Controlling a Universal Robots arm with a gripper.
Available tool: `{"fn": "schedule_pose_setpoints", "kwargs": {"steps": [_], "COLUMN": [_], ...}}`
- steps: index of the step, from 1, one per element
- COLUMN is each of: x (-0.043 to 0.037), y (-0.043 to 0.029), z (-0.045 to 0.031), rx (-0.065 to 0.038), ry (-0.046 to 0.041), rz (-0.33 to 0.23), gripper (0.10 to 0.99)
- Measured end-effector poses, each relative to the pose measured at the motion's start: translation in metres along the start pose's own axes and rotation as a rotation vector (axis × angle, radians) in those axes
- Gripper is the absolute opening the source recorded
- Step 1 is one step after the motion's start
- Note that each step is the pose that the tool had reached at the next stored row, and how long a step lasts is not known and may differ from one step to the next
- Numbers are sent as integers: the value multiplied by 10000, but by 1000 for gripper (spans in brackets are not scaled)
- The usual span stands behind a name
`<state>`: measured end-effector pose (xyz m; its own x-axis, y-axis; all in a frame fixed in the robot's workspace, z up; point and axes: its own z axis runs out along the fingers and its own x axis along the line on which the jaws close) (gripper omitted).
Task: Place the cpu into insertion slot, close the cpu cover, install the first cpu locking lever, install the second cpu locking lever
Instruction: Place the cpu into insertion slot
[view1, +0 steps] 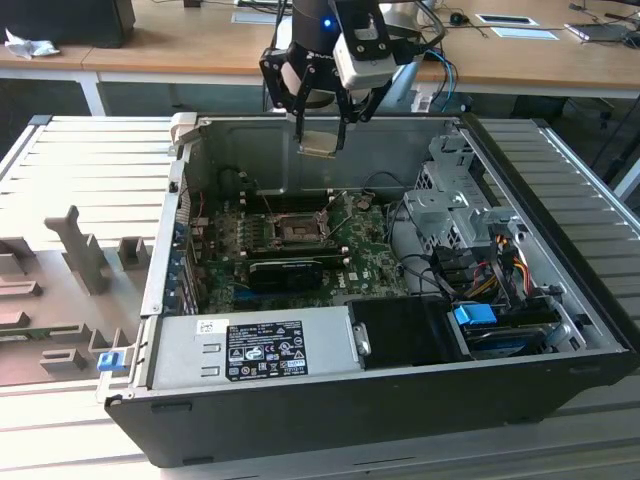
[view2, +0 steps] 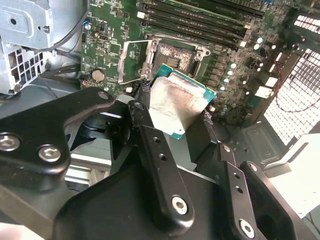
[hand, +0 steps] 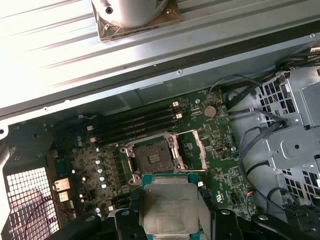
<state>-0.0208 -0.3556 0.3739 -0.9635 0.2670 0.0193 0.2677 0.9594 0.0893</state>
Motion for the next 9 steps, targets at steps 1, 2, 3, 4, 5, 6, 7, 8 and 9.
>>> {"fn": "schedule_pose_setpoints", "kwargs": {"steps": [1, 2, 3, 4, 5, 6, 7, 8, 9], "x": [0, 0, 0, 0, 0, 0, 0, 0, 0], "y": [0, 0, 0, 0, 0, 0, 0, 0, 0], "z": [0, 0, 0, 0, 0, 1, 0, 0, 1], "rx": [-1, -1, -3, -4, -6, -7, -8, -10, -13], "ry": [-4, -7, -13, -17, -24, -30, -38, -46, -60], "rz": [50, 84, 148, 198, 274, 340, 433, 517, 669], "gripper": [529, 529, 529, 529, 529, 529, 529, 529, 529]}}
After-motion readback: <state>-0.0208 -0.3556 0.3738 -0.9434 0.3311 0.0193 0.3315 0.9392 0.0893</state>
